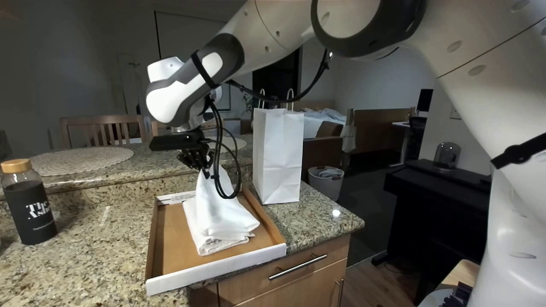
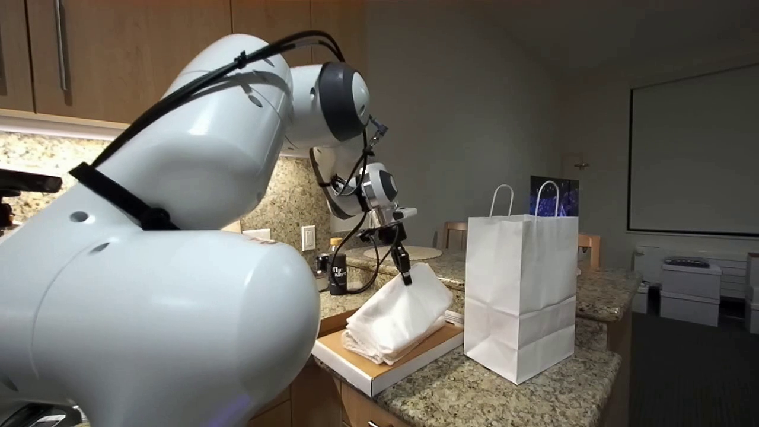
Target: Place one white towel in the white bag
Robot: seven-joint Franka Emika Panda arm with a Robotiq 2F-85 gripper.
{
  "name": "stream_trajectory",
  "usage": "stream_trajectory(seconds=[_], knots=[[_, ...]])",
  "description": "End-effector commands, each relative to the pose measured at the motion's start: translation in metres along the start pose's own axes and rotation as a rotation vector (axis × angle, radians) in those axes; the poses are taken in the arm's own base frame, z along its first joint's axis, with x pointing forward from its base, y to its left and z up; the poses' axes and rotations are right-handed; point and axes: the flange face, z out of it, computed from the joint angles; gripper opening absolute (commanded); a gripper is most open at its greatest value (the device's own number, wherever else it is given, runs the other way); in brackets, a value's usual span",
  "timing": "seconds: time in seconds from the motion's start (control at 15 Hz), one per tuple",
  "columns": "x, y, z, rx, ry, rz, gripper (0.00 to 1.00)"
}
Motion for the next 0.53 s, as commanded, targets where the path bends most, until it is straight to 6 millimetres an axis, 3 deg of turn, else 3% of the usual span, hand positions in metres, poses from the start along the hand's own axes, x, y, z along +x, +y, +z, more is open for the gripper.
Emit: stream_trajectory(seconds=[0.0, 0.47], knots=[[-0.025, 0.032, -0.044, 0.004, 0.118, 0.052, 0.08], [-0.048, 0.066, -0.122, 0.071, 0.275, 0.131, 0.08]])
